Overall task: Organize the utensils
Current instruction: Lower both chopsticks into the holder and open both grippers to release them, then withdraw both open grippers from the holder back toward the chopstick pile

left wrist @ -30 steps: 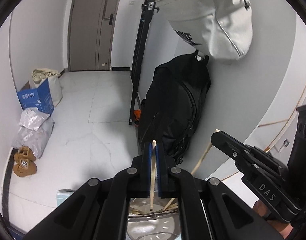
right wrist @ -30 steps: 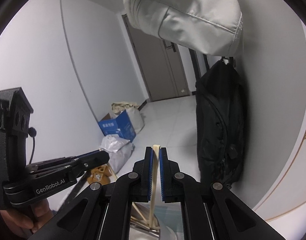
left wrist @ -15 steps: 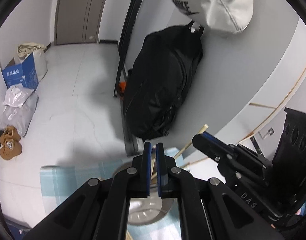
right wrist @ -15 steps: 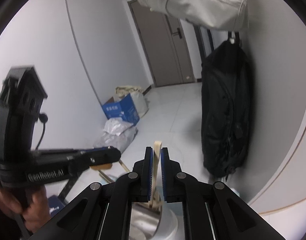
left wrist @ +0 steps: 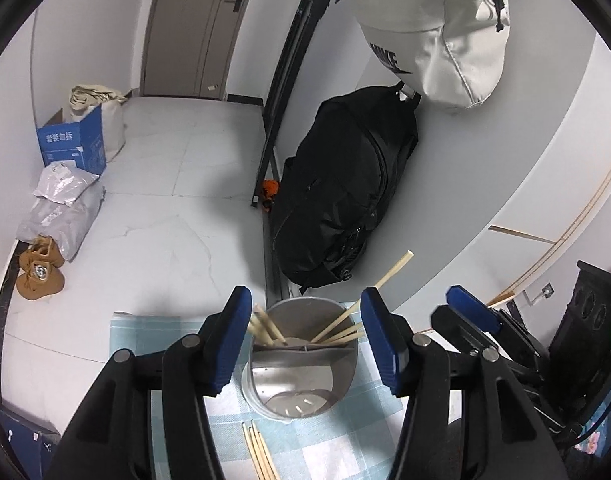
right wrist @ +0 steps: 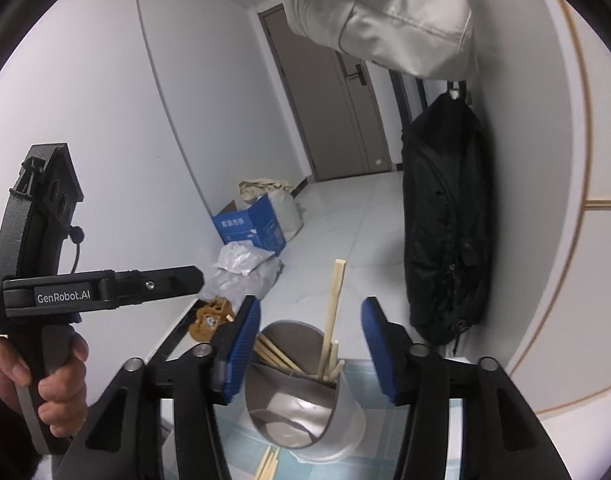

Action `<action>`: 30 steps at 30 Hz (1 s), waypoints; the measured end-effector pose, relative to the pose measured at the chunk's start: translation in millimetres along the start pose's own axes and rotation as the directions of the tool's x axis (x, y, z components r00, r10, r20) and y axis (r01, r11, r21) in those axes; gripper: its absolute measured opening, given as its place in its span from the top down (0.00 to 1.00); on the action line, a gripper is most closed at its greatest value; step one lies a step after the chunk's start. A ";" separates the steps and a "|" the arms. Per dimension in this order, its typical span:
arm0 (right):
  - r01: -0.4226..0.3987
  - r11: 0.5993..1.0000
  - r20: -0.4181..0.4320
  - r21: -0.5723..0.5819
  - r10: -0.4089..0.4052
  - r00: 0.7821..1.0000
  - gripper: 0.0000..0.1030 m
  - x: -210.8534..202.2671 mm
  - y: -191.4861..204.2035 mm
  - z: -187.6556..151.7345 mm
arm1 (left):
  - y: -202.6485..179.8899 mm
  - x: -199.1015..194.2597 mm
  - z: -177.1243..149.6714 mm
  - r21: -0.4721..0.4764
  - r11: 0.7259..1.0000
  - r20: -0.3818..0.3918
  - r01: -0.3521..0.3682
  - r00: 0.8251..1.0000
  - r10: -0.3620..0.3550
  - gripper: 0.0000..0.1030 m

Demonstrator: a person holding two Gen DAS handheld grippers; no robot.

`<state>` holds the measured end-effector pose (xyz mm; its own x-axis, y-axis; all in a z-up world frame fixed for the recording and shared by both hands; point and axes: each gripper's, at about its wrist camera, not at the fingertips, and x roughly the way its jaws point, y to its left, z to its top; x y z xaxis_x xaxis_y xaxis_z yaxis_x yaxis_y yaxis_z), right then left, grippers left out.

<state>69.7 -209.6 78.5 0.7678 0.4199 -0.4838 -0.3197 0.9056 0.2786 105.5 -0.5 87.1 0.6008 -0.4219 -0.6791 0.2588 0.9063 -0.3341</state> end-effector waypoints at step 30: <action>-0.011 1.000 0.031 0.029 0.010 0.999 0.12 -56.3 33.7 -69.6 | -3.7 -49.8 -85.0 -0.003 0.972 0.198 -0.234 0.953 0.230 0.23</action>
<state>-23.0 -198.6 57.4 0.7816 0.4269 -0.4549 -0.3118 0.8989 0.3078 10.3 15.0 66.7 0.7815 -0.1887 -0.5947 0.1090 0.9798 -0.1677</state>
